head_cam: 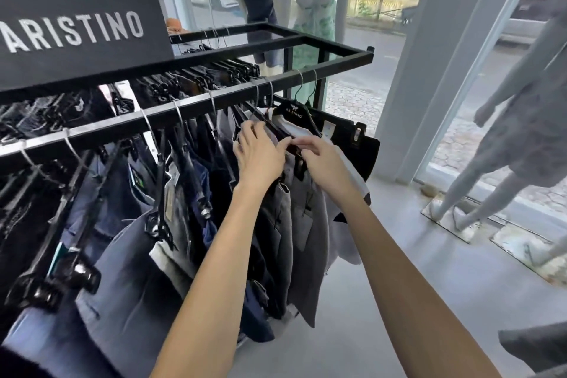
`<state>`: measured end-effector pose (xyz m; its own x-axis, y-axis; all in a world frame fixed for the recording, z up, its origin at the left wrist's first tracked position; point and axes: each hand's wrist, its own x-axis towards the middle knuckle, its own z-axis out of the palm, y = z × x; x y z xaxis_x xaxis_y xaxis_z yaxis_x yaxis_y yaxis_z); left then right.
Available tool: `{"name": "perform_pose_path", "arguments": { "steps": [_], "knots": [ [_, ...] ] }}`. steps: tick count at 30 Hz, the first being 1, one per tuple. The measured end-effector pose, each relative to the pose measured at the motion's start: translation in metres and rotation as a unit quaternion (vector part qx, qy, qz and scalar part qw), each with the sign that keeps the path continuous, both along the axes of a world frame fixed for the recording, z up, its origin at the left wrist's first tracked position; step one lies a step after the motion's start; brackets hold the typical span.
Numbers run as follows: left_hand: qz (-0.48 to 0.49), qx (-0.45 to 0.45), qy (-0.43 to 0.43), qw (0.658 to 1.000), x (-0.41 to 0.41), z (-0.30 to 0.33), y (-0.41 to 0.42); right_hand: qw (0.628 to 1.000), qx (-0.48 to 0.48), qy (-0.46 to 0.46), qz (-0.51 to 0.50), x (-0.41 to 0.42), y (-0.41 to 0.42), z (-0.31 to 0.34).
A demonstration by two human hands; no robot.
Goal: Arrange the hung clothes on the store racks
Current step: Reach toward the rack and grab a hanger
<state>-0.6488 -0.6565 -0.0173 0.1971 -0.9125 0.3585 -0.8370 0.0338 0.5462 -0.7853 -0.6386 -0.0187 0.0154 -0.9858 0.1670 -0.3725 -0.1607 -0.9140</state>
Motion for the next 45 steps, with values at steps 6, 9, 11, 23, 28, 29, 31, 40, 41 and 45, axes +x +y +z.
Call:
{"name": "perform_pose_path", "arguments": {
  "steps": [6,9,11,23,28,29,31,40,41,45],
  "knots": [
    [-0.034,0.09,0.106,0.99,0.021,-0.002,0.005,0.999,-0.022,-0.036,0.01,0.024,0.013,-0.011],
    [-0.046,0.108,0.124,0.985,0.022,0.002,0.009,0.996,-0.007,-0.081,-0.029,0.037,0.018,-0.023],
    [-0.052,0.118,0.118,0.985,0.023,0.004,0.011,0.994,0.007,-0.098,-0.04,0.043,0.021,-0.027],
    [-0.064,0.127,0.106,0.984,0.017,0.008,0.007,0.994,0.01,-0.11,-0.012,0.037,0.016,-0.02],
    [-0.029,0.008,-0.008,1.0,0.004,0.006,0.007,0.982,-0.153,0.09,-0.065,0.015,-0.001,-0.023],
    [-0.037,-0.016,-0.035,0.999,0.0,0.007,0.007,0.98,-0.155,0.107,-0.07,0.011,-0.003,-0.027],
    [-0.071,-0.012,-0.058,0.996,-0.007,0.013,0.007,0.98,-0.147,0.111,-0.079,0.005,-0.002,-0.036],
    [-0.051,0.083,-0.099,0.99,-0.024,0.032,0.006,0.972,0.023,0.208,-0.103,-0.025,-0.029,-0.039],
    [-0.041,0.08,-0.111,0.99,-0.029,0.034,0.003,0.969,0.048,0.232,-0.069,-0.023,-0.031,-0.037],
    [0.004,0.099,-0.161,0.982,-0.05,0.043,-0.007,0.986,0.046,0.161,-0.017,-0.019,-0.032,-0.028]
  ]
}}
